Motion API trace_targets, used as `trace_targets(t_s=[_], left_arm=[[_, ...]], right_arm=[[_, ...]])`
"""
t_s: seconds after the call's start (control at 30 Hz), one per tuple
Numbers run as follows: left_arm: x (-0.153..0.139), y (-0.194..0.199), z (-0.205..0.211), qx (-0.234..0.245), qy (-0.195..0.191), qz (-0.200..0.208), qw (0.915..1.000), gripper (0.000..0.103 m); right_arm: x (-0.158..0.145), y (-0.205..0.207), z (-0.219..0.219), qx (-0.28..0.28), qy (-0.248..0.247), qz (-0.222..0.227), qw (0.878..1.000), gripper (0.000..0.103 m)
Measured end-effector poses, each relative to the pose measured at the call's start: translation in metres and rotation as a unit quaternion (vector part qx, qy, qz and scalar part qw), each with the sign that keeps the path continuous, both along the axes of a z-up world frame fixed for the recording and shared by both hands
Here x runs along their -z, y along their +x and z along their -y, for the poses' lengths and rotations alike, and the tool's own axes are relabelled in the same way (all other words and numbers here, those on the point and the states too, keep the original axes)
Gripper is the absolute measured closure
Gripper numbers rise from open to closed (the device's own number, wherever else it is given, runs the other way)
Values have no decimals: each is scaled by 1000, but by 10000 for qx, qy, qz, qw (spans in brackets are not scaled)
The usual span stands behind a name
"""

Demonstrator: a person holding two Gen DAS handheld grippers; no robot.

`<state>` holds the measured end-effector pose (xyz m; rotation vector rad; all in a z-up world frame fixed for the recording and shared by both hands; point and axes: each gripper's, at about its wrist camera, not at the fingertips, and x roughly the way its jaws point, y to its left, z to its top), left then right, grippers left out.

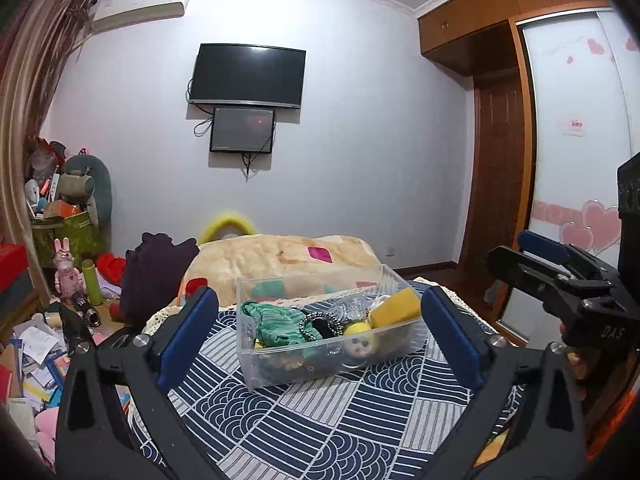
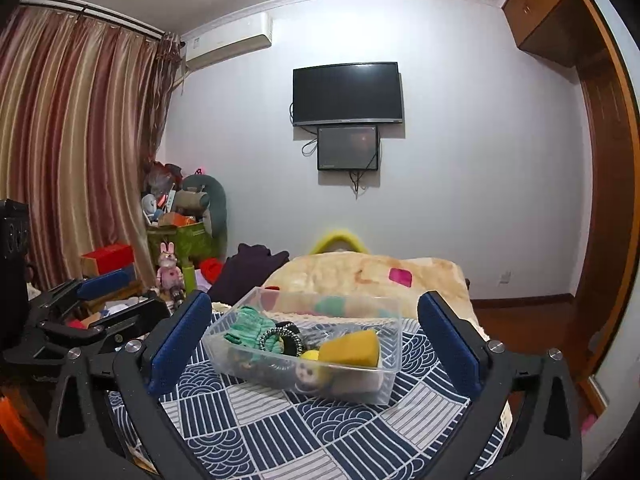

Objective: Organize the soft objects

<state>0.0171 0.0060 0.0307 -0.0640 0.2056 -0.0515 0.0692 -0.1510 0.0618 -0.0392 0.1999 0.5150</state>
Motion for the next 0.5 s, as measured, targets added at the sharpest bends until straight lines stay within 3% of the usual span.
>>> trace_targets(t_s=[0.5], left_arm=[[3,-2,-1,30,5,11,10000,0]], right_arm=[[2,-3,2,-15,42,-16,10000,0]])
